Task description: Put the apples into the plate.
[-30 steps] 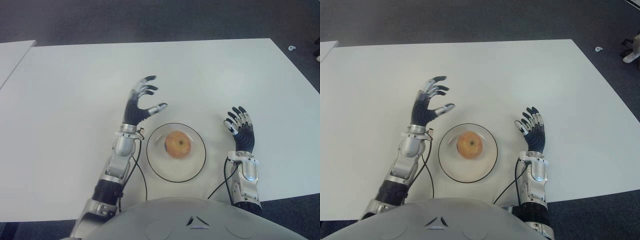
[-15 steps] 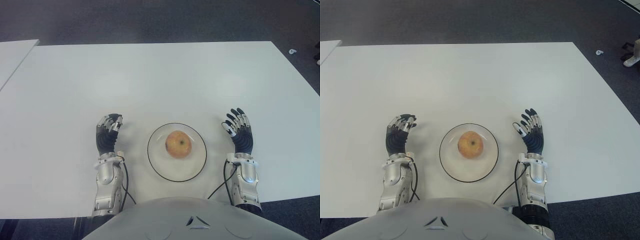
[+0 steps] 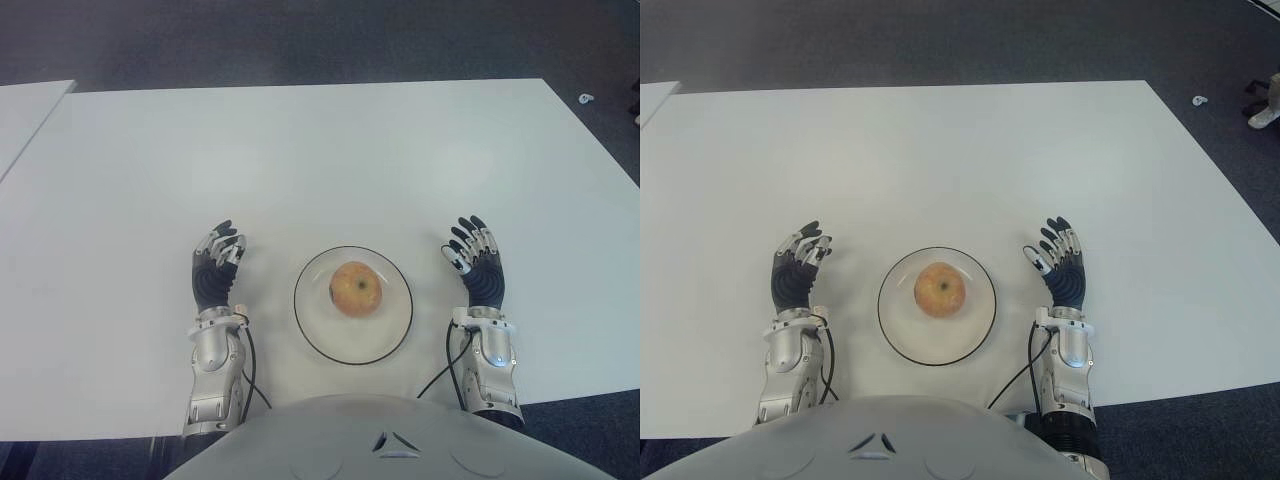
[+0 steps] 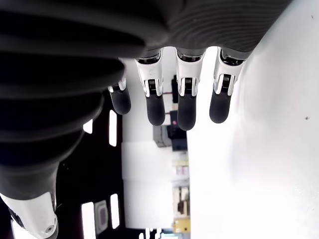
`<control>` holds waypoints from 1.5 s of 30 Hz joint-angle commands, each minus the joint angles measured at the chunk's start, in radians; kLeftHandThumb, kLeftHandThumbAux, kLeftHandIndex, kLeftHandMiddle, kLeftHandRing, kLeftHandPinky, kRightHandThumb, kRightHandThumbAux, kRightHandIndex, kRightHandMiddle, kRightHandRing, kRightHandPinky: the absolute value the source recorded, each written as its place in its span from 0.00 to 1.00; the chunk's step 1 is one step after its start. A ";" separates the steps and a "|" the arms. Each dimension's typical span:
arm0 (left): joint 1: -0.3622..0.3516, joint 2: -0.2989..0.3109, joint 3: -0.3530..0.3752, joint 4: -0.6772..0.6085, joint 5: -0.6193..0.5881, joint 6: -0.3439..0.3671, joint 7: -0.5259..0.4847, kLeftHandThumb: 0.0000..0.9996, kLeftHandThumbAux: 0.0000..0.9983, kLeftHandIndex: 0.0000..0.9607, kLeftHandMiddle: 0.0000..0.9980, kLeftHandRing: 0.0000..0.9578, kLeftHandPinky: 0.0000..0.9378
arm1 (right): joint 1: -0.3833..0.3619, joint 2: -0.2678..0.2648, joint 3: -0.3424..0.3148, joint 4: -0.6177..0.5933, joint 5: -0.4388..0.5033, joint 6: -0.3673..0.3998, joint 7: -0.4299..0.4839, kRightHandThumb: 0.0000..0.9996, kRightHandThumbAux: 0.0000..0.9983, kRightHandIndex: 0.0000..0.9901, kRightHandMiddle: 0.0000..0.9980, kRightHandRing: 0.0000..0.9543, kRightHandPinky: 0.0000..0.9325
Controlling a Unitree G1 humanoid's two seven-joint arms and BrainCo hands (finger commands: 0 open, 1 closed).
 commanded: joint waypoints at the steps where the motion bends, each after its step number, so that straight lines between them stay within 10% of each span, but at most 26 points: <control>1: 0.024 -0.033 -0.014 0.031 0.026 -0.008 0.013 0.68 0.72 0.42 0.32 0.38 0.40 | 0.105 0.016 0.007 0.084 0.004 0.096 0.006 0.42 0.69 0.12 0.18 0.19 0.24; 45: 0.103 -0.022 -0.049 -0.001 0.006 0.008 -0.064 0.68 0.72 0.42 0.31 0.37 0.41 | 0.171 0.038 0.066 -0.009 -0.043 0.105 -0.049 0.49 0.69 0.11 0.19 0.18 0.19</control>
